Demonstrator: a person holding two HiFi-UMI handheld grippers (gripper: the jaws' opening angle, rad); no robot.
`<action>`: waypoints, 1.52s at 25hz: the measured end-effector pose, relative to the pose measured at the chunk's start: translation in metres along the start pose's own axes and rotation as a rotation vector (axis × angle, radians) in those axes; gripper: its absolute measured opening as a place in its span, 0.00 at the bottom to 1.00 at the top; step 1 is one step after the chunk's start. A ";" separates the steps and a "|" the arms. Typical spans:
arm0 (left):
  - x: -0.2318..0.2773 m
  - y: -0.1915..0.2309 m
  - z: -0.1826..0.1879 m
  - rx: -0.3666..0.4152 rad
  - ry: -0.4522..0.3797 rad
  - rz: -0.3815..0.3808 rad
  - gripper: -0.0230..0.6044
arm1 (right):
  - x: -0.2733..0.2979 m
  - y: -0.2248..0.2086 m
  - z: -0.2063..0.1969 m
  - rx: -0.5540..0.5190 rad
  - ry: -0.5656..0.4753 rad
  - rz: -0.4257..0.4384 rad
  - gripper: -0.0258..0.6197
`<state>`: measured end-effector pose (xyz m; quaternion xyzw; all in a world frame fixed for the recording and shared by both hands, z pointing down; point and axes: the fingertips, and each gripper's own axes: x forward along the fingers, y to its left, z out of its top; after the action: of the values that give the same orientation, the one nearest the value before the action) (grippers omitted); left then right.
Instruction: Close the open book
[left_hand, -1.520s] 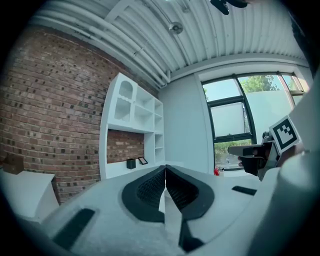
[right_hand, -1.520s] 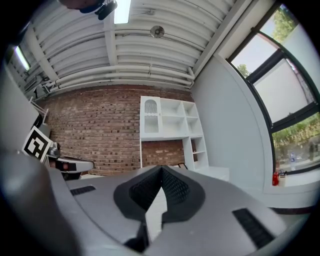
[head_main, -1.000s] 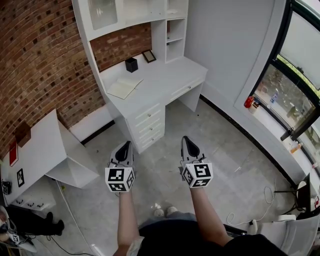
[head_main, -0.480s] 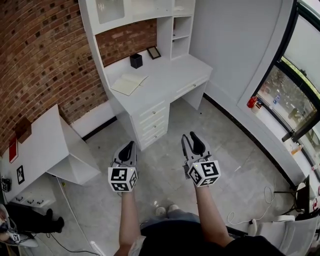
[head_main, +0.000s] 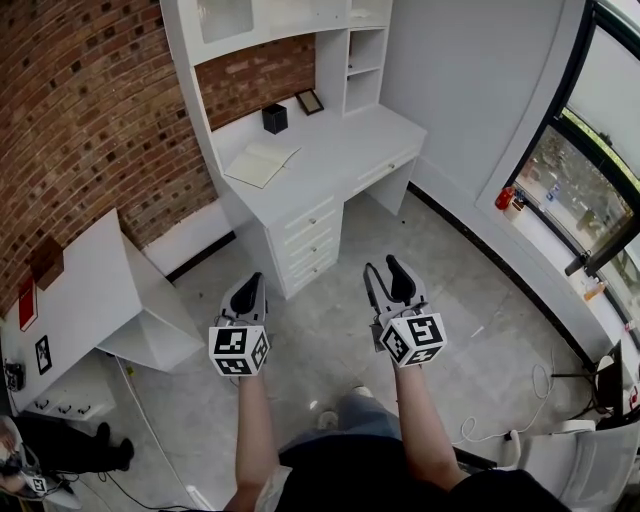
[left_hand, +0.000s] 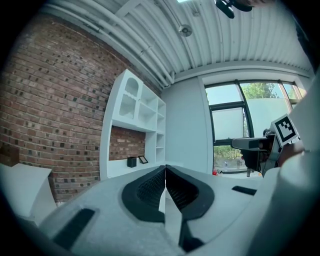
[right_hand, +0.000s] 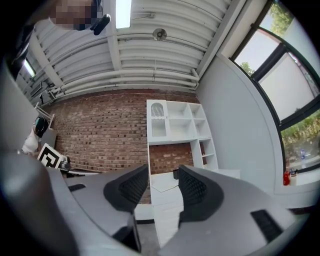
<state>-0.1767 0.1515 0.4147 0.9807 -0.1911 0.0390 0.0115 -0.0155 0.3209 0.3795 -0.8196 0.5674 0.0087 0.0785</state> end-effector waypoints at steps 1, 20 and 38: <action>0.000 0.003 0.002 0.002 -0.006 -0.001 0.05 | 0.003 0.001 0.002 0.002 -0.008 0.000 0.31; 0.103 0.053 -0.004 0.017 0.002 0.059 0.05 | 0.130 -0.054 -0.012 0.035 -0.023 0.062 0.31; 0.346 0.237 -0.006 -0.020 0.045 0.247 0.05 | 0.480 -0.119 -0.079 0.080 0.090 0.236 0.31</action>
<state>0.0539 -0.1975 0.4508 0.9485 -0.3103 0.0603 0.0207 0.2601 -0.0948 0.4217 -0.7429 0.6627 -0.0414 0.0843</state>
